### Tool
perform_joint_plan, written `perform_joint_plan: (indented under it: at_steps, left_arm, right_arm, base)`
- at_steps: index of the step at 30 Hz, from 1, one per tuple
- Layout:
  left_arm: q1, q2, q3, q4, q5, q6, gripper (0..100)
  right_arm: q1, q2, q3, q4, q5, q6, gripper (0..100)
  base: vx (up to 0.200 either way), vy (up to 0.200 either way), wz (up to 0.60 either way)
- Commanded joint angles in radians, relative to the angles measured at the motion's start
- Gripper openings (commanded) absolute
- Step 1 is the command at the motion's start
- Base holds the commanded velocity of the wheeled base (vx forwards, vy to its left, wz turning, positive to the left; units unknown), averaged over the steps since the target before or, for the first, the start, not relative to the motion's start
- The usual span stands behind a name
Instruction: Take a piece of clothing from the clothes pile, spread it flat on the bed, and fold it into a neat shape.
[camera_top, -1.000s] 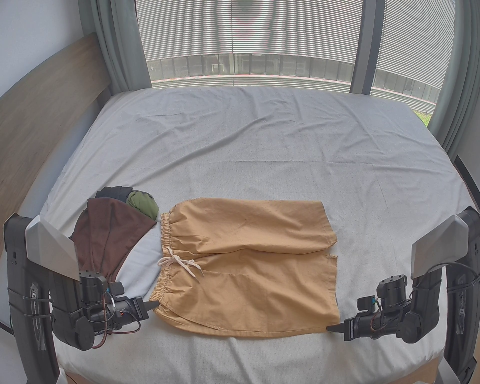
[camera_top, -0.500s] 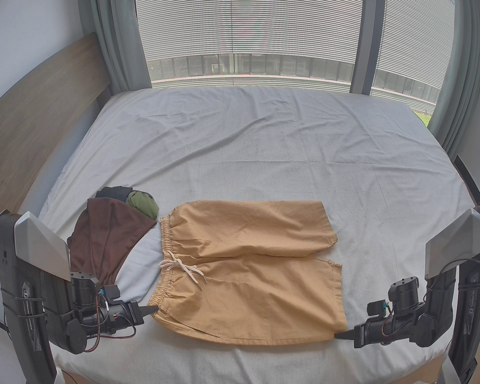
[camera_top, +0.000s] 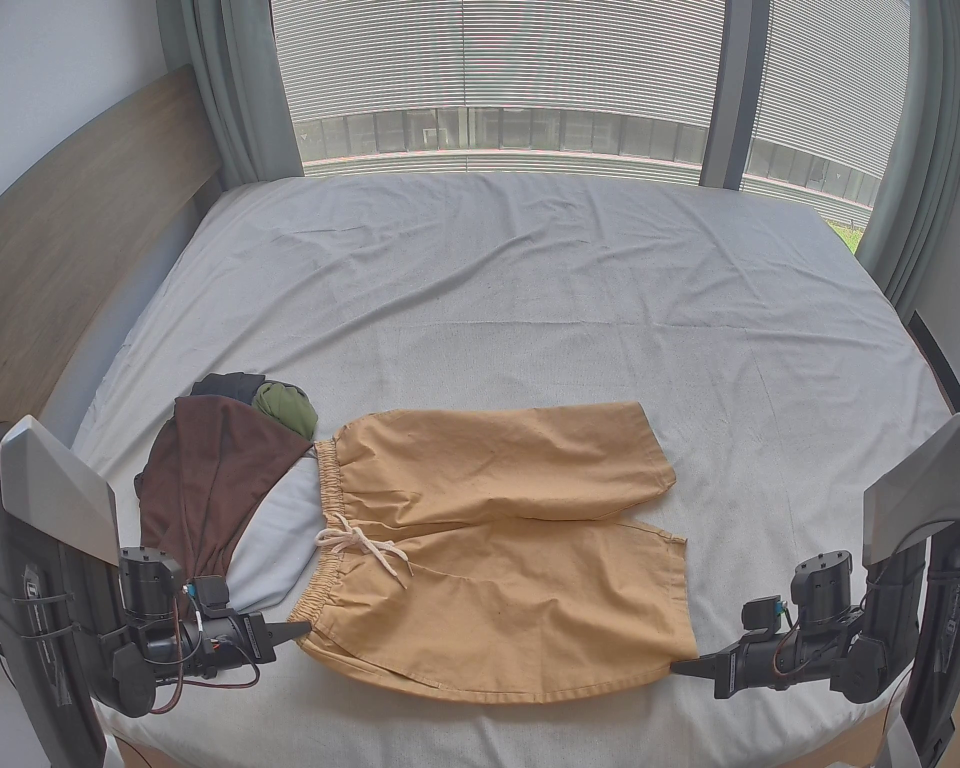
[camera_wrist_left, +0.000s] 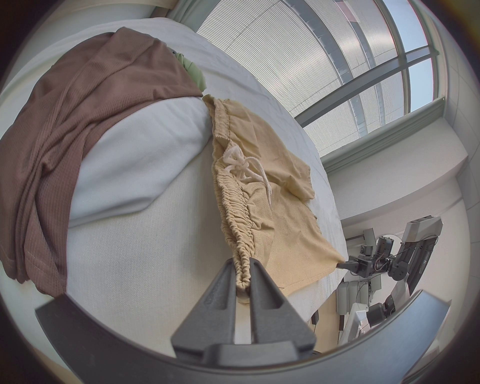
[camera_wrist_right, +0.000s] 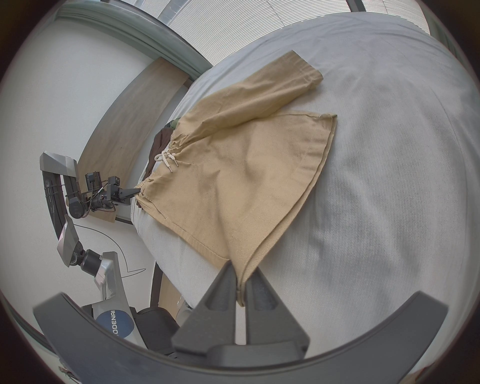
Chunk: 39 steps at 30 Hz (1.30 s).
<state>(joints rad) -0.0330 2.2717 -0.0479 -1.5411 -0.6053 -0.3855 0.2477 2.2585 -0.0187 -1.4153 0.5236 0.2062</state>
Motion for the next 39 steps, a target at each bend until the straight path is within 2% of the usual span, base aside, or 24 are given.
perform_joint_plan:
  at_steps: [1, 6, 11, 15, 21, 27, 32, 36, 39]
  left_arm:
    - [0.013, -0.055, -0.004, -0.004, -0.007, -0.001, 0]
    - [0.013, -0.130, -0.023, -0.004, -0.024, -0.030, 0]
    - [-0.004, -0.185, -0.061, -0.004, -0.017, -0.118, 0]
    - [-0.010, -0.208, -0.081, -0.004, -0.011, -0.159, 0]
    - [-0.016, -0.208, -0.116, -0.002, -0.010, -0.162, 0]
    - [-0.016, -0.205, -0.145, -0.004, -0.007, -0.177, 0]
    - [-0.018, -0.213, -0.201, -0.004, 0.050, -0.242, 0]
    - [-0.025, -0.210, -0.213, -0.004, 0.061, -0.245, 0]
    - [-0.035, -0.212, -0.222, -0.004, 0.065, -0.248, 0]
  right_arm:
    - [0.002, -0.048, 0.019, -0.013, 0.006, 0.004, 0]
    - [-0.001, -0.091, 0.019, -0.091, 0.006, 0.015, 0]
    - [-0.007, -0.100, 0.003, -0.125, 0.006, 0.025, 0]
    - [-0.007, -0.116, -0.043, -0.125, 0.006, 0.029, 0]
    - [-0.007, -0.163, -0.138, -0.116, 0.006, 0.088, 0]
    - [-0.022, -0.178, -0.202, -0.114, 0.006, 0.110, 0]
    - [-0.045, -0.180, -0.262, -0.093, 0.006, 0.117, 0]
    - [-0.057, -0.191, -0.303, -0.060, 0.006, 0.121, 0]
    - [-0.068, -0.221, -0.351, -0.025, 0.006, 0.160, 0]
  base:
    - [0.000, 0.000, 0.00]
    - [0.000, 0.000, 0.00]
    - [0.000, 0.000, 0.00]
    - [0.000, 0.000, 0.00]
    - [0.000, 0.000, 0.00]
    - [0.000, 0.000, 0.00]
    - [0.000, 0.000, 0.00]
    - [0.000, 0.000, 0.00]
    - [0.000, 0.000, 0.00]
